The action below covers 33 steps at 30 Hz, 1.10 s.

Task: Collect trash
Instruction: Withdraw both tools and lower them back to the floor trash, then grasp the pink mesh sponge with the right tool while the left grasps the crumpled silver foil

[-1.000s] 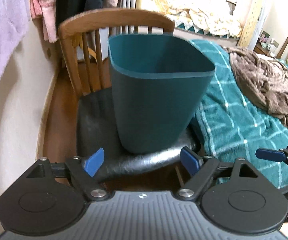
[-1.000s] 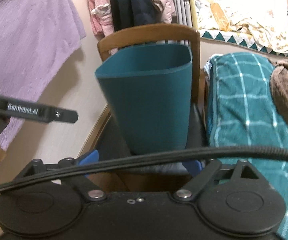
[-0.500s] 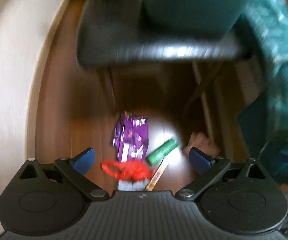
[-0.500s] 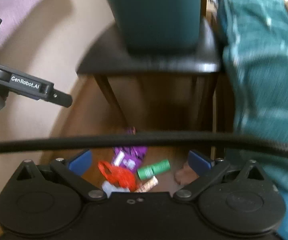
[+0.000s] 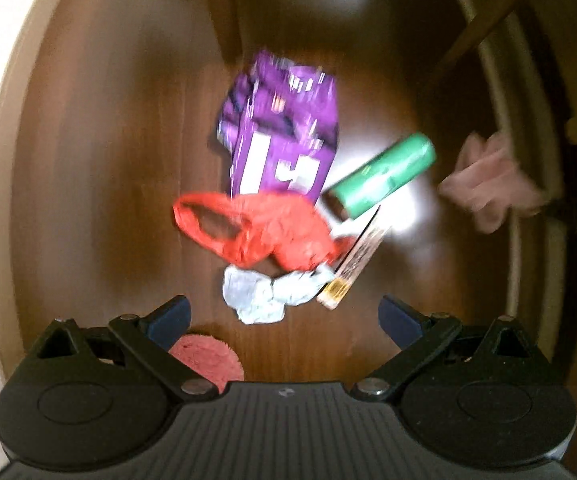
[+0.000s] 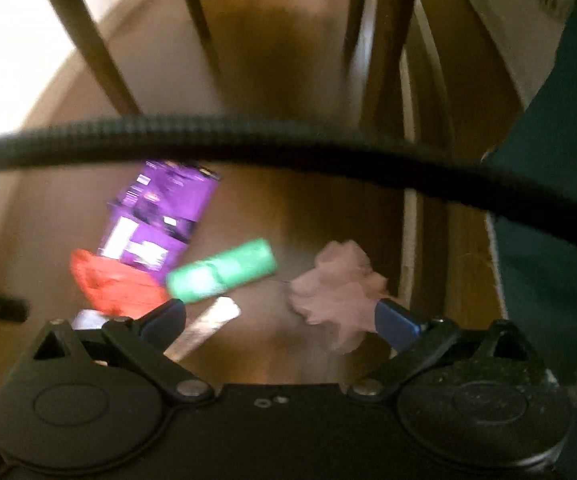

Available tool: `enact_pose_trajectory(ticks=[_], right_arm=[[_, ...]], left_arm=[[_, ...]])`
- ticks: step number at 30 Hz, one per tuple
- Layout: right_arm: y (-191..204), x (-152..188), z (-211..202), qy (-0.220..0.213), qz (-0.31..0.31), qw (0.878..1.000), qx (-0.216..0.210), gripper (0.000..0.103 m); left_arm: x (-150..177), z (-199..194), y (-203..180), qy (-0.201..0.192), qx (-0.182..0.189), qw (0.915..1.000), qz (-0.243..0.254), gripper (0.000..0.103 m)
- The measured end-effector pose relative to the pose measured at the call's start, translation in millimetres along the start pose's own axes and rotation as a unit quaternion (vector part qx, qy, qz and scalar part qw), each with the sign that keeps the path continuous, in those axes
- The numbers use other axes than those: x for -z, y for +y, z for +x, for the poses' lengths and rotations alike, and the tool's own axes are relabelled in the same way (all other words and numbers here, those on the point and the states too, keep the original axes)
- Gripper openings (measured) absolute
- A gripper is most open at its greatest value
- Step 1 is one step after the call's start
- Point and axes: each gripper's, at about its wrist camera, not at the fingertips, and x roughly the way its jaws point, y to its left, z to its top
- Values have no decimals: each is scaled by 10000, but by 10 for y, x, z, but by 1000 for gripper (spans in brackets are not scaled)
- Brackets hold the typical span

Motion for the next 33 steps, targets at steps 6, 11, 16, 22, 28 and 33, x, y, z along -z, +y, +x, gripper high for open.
enact_pose_trajectory(ticks=[6,11,16,22,28,33], right_arm=[[-215,103,845,118,-167,9990,405,102],[-309,186,1413,308,-433,9973,507,101],[-319,299,1745,479,-566,9959,514,101],[-264,343,1947,536,-642,9950,545,99],[-212,378,2024,581,-705,9929,764,82],[-193,424,2035,590,-698,9906,1017,61]], left_arm=[[108,867,156,371,-189,9991,-18,101],[68,1489,263,605,-123,9981,37,101],[64,1953,275,816,-82,9956,453,101],[100,2144,251,817,-16,9949,586,100],[143,2112,220,722,-130,9959,535,74],[188,2022,194,592,-356,9964,490,54]])
